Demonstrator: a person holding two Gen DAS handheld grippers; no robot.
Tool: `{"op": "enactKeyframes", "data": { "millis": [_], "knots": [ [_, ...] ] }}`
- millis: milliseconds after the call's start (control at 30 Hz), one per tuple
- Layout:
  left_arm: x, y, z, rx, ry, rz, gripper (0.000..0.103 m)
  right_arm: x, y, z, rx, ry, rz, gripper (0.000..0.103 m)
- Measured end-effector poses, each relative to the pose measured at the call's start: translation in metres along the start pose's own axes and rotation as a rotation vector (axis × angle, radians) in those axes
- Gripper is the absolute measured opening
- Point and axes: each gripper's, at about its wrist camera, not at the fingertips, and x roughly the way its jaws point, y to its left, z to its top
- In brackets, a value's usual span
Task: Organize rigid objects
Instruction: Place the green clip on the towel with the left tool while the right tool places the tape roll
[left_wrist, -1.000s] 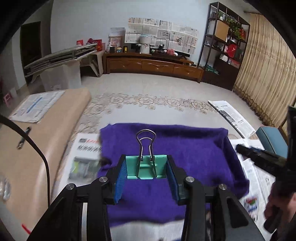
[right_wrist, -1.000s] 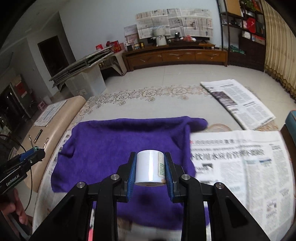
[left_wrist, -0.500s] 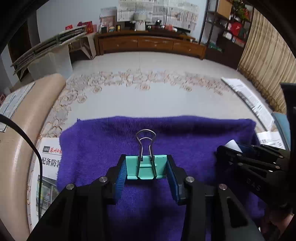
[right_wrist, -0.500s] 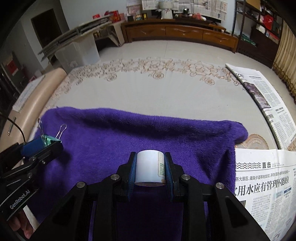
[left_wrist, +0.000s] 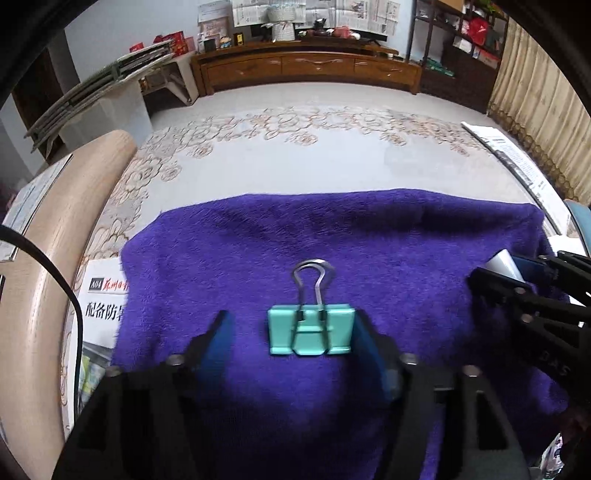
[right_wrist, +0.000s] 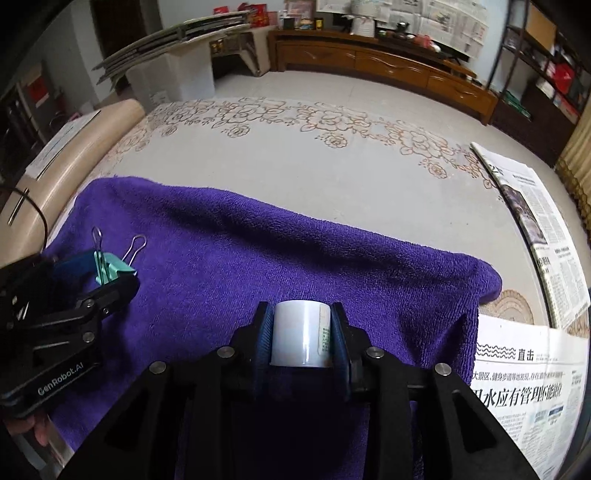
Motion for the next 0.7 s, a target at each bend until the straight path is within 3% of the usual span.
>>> {"op": "enactKeyframes", "data": {
  "millis": [67,133,300,367,433,500,700],
  "knots": [
    [0.002,0.004,0.0,-0.014,0.016,-0.003,0.083,-0.001,-0.001,-0.002,-0.017,0.0,0.019,0.042],
    [0.003,0.005,0.0,-0.019,0.03,-0.006,0.086,0.002,0.002,-0.004,-0.037,0.016,0.036,0.082],
    [-0.01,0.006,-0.006,-0.036,-0.004,-0.039,0.089,-0.01,-0.002,-0.007,-0.024,-0.017,0.051,0.085],
    [-0.02,0.007,-0.007,-0.052,-0.03,-0.052,0.098,-0.025,-0.009,-0.01,0.013,-0.048,0.058,0.085],
    [-0.038,0.005,-0.013,-0.062,-0.069,-0.067,0.103,-0.039,-0.015,-0.014,0.044,-0.078,0.062,0.095],
    [-0.056,0.003,-0.021,-0.064,-0.105,-0.066,0.103,-0.057,-0.019,-0.023,0.068,-0.106,0.046,0.103],
    [-0.097,0.005,-0.062,-0.08,-0.112,-0.111,0.103,-0.109,-0.023,-0.069,0.112,-0.145,0.024,0.103]
  ]
}}
